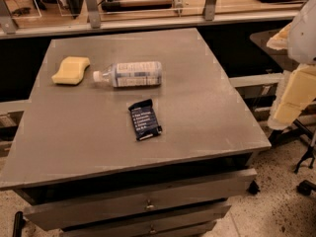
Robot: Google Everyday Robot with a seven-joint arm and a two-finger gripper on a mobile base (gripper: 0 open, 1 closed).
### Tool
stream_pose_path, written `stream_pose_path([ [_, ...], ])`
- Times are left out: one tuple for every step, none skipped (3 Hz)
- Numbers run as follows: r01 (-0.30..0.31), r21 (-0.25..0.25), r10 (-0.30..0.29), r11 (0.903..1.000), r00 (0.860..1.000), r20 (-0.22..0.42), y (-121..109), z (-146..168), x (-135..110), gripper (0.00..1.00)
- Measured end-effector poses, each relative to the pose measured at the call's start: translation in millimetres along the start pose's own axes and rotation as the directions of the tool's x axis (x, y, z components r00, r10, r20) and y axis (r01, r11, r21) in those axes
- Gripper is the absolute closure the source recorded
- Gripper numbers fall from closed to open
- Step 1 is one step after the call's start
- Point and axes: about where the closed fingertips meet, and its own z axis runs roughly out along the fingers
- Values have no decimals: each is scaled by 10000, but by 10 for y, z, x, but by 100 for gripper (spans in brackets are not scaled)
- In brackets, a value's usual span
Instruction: Pick rxbar blueberry
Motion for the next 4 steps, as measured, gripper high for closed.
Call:
stream_pose_path([
  [0,2,0,10000,10000,1,0,0,0,0],
  [68,37,-68,10000,9999,84,-190,144,-276,0],
  [315,52,-317,9995,9990,321,-480,311,-832,0],
  [-340,14,340,9994,9989,-313,-759,502,-1397,0],
])
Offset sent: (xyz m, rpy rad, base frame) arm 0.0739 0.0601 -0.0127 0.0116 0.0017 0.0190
